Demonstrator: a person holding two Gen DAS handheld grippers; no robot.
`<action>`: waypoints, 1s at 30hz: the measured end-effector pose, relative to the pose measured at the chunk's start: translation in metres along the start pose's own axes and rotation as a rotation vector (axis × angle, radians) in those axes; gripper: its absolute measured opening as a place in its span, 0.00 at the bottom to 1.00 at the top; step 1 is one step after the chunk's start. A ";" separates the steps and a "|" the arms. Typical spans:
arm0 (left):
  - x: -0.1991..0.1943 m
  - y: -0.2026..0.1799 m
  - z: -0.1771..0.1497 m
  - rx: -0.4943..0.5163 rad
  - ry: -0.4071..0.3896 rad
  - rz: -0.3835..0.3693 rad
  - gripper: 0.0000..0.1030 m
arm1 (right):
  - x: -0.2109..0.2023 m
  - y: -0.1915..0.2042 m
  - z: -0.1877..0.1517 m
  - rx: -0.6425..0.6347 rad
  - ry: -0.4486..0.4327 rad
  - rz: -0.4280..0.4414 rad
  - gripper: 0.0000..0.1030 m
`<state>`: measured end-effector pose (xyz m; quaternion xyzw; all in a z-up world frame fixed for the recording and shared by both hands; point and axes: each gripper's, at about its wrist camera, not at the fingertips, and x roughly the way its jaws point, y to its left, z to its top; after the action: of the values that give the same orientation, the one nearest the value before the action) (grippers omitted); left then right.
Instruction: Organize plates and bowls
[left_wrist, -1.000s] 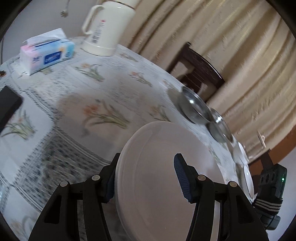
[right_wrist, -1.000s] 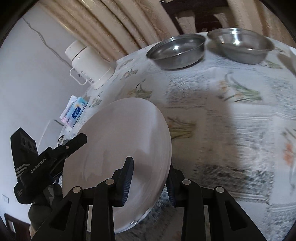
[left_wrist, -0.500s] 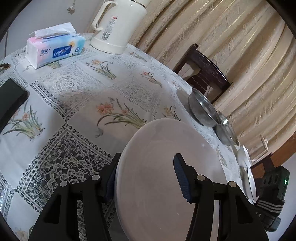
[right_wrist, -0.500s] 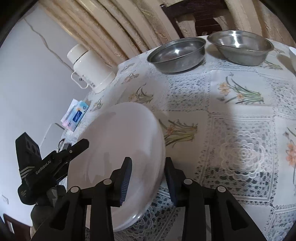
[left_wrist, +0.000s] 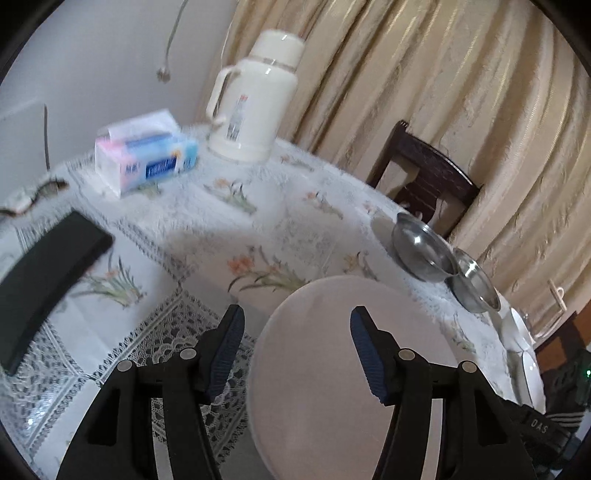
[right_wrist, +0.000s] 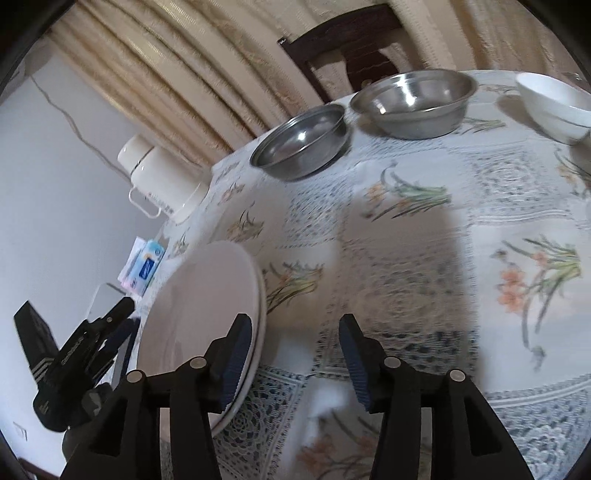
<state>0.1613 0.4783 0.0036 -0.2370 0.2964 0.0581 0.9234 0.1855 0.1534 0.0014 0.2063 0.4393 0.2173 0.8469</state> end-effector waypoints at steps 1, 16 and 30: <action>-0.003 -0.005 0.001 0.011 -0.013 0.000 0.61 | -0.004 -0.003 0.000 0.006 -0.010 -0.001 0.52; -0.006 -0.115 -0.032 0.179 0.087 -0.180 0.68 | -0.072 -0.068 0.007 0.116 -0.139 -0.048 0.55; 0.024 -0.212 -0.080 0.272 0.292 -0.334 0.68 | -0.148 -0.151 0.014 0.192 -0.280 -0.201 0.56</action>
<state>0.1917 0.2528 0.0180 -0.1623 0.3882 -0.1706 0.8910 0.1483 -0.0542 0.0237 0.2694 0.3544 0.0582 0.8935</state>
